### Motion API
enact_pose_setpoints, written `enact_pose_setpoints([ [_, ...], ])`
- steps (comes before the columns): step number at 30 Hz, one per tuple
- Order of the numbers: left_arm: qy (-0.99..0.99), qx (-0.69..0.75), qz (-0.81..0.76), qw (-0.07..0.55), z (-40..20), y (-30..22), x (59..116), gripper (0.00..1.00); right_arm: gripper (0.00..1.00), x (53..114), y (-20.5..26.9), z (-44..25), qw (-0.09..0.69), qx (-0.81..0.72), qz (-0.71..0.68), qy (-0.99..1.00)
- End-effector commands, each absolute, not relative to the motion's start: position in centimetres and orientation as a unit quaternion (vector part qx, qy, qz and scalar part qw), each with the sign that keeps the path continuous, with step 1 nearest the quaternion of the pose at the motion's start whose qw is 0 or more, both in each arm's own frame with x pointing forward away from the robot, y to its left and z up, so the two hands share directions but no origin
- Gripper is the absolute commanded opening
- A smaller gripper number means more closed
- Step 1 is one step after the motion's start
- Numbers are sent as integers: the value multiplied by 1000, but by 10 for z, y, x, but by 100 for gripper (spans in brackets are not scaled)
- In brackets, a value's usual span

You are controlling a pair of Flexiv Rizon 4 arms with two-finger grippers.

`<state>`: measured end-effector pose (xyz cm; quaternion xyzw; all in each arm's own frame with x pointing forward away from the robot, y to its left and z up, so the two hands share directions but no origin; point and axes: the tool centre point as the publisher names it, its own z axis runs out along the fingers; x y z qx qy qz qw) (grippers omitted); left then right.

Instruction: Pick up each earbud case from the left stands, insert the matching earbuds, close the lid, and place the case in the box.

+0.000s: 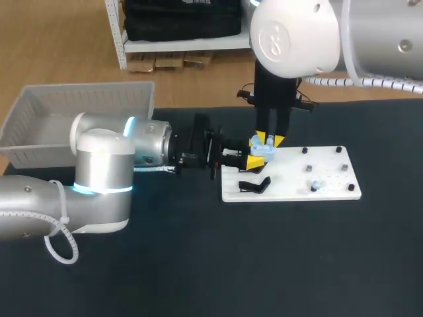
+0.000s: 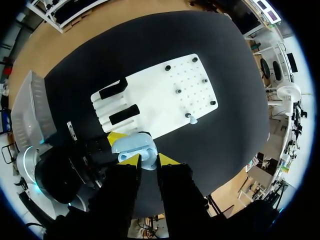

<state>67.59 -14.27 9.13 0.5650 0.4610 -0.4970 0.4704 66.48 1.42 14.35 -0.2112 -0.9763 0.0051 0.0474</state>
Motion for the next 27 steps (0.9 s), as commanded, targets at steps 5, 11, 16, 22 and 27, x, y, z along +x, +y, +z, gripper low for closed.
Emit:
enact_pose_setpoints([
  [5, 460, 564, -497, 473, 90, -142, 676, 0, 0, 668, 16, 142, 55, -212, 11, -976],
  [11, 460, 564, -497, 473, 90, -142, 676, 0, 2, 668, 17, 140, 65, -210, 10, -975],
  [16, 460, 564, -497, 473, 90, -142, 676, 0, 24, 668, 18, 141, 68, -208, 7, -976],
  [22, 460, 564, -497, 473, 90, -142, 676, 0, 36, 667, 19, 143, 72, -207, 1, -976],
  [27, 460, 564, -497, 473, 90, -142, 676, 0, 34, 662, 17, 149, 70, -207, -6, -976],
])
